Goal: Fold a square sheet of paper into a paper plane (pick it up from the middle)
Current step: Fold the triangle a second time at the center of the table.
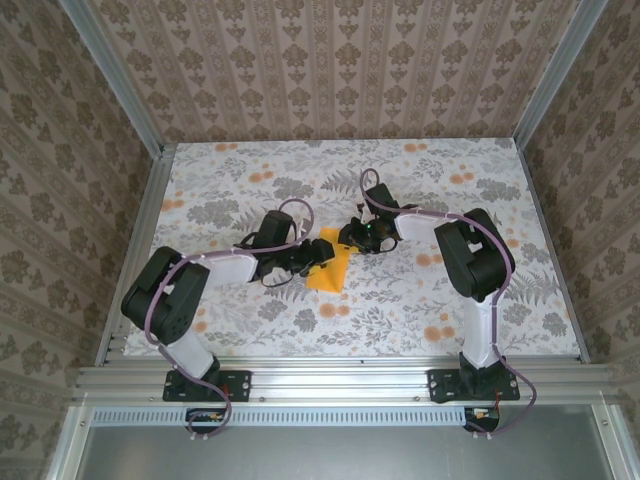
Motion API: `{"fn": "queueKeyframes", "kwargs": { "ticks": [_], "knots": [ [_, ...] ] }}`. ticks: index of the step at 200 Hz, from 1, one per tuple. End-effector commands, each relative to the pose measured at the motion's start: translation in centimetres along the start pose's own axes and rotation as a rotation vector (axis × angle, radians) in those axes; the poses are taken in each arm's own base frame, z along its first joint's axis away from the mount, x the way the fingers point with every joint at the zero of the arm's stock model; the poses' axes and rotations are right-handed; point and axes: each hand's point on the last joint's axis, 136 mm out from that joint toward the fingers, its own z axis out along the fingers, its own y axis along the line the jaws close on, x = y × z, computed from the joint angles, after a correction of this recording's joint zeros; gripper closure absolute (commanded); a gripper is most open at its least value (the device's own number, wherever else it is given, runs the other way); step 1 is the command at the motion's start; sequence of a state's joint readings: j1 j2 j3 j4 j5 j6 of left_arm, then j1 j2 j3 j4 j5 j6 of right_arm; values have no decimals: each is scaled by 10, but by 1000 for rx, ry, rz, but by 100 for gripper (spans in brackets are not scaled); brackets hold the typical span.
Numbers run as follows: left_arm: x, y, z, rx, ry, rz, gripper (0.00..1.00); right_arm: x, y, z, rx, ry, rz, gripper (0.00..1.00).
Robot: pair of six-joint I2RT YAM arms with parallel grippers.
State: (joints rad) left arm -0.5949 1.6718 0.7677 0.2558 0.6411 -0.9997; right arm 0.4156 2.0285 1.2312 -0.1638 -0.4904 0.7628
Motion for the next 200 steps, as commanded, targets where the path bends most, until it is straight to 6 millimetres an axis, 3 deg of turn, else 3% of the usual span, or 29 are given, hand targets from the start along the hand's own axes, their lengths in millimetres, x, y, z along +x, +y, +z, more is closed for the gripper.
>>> {"fn": "queueKeyframes", "kwargs": {
  "ticks": [1, 54, 122, 146, 200],
  "knots": [
    [-9, -15, 4, 51, -2, 14, 43, 12, -15, 8, 26, 48, 38, 70],
    [-11, 3, 15, 15, 0, 1, 45, 6, -6, 1, -20, 32, 45, 70],
    [-13, 23, 21, -53, -15, -19, 63, -8, 35, -33, -195, -16, -15, 71],
    [-14, 26, 21, -68, -17, -21, 64, 5, 37, -47, -204, -7, -55, 71],
    [-13, 27, 21, -76, -13, -24, 65, 48, 12, -59, -129, 62, -105, 63]
  ]
}}
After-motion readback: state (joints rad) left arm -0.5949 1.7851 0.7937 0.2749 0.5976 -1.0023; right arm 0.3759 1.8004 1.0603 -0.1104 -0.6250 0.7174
